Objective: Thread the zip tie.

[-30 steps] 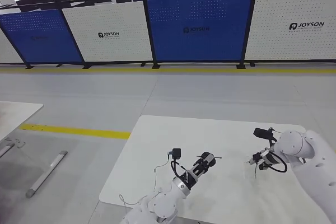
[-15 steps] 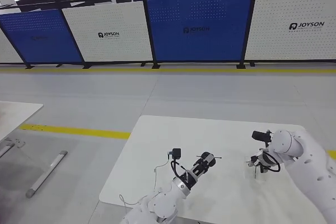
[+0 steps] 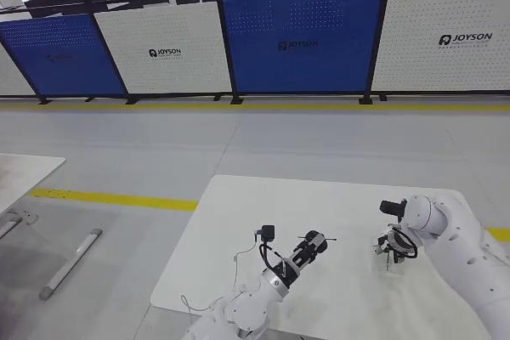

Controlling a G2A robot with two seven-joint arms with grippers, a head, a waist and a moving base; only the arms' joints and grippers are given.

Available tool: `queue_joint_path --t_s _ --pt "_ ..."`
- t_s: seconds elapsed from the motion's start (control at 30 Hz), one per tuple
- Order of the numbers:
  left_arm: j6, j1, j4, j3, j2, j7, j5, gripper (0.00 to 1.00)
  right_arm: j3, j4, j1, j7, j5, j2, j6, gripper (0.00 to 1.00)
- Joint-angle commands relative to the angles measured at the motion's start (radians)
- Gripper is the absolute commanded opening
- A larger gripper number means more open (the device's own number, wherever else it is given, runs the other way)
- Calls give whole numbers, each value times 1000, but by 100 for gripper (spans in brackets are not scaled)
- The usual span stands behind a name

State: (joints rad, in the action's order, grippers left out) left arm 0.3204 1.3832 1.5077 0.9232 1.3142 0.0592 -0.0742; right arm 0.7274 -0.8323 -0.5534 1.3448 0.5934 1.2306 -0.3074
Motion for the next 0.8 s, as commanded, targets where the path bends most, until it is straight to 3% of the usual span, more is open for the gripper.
queue_joint_path --t_s 0.0,0.4,0.63,0.73,0.77 --pt "0 0 0 0 0 0 0 0 -7 21 8 -3 -4 8 4 31" --pt "0 0 0 0 0 0 0 0 -31 124 39 -22 -18 44 24 27" --pt "0 0 0 0 0 0 0 0 -38 167 54 -29 -20 61 33 19" --pt "0 0 0 0 0 0 0 0 -42 182 61 -30 -20 69 37 0" --pt "0 0 0 0 0 0 0 0 -44 188 63 -31 -19 71 38 0"
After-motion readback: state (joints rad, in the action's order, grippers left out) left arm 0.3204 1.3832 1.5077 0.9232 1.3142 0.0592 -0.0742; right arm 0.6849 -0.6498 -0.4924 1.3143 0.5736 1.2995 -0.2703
